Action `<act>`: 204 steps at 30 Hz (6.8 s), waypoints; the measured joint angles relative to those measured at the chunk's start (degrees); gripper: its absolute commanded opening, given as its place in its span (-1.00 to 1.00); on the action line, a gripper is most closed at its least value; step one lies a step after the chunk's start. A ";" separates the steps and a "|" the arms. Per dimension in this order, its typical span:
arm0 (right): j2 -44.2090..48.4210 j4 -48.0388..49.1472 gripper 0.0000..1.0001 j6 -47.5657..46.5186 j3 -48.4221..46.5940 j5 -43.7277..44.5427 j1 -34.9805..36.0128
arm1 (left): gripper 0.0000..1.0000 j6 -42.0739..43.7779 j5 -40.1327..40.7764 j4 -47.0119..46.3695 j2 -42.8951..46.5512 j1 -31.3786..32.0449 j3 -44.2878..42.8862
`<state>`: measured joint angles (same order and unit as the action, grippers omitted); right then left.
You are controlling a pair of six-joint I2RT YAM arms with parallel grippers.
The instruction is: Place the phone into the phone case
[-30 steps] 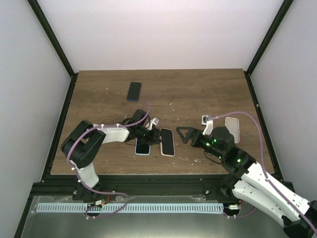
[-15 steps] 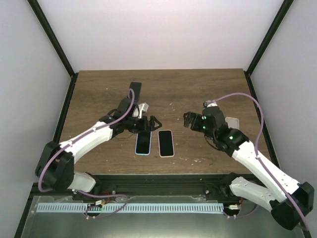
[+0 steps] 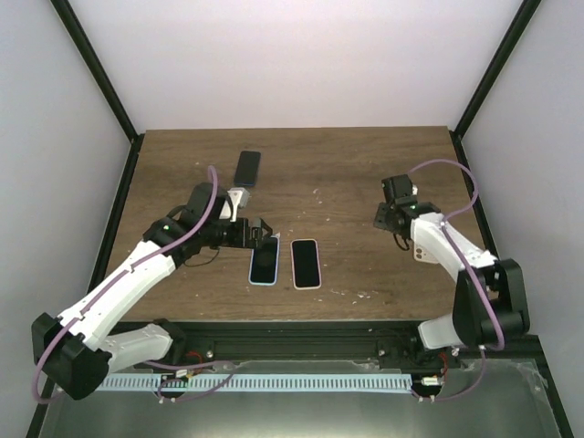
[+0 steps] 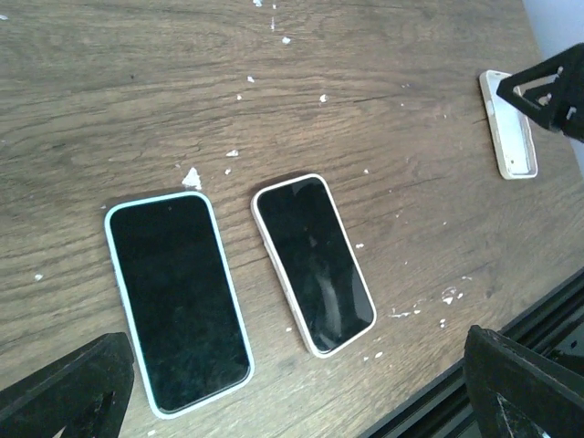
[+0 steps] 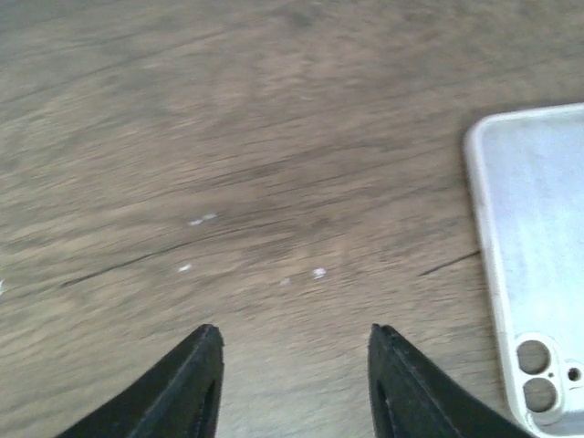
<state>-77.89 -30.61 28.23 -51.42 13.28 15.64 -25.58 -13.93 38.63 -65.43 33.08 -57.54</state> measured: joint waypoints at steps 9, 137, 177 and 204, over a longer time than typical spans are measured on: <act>-5.68 -0.37 -0.34 -3.91 -0.50 -0.48 -13.49 | 1.00 5.01 0.55 2.89 4.76 0.00 3.39; 2.67 10.91 1.00 -3.39 -2.14 -26.03 8.61 | 0.94 13.64 18.56 3.15 -73.55 -18.12 -58.29; -1.84 30.47 0.02 14.73 4.55 -36.74 8.74 | 0.33 2.78 3.10 -2.58 -49.07 -14.14 -21.57; -36.28 43.67 -0.27 27.87 -13.35 -41.22 13.29 | 0.30 -5.18 -11.74 -11.89 -44.98 -10.95 -13.77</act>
<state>-114.17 13.06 56.10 -64.77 -27.94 28.93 -30.76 -25.67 26.74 -110.41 22.13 -71.31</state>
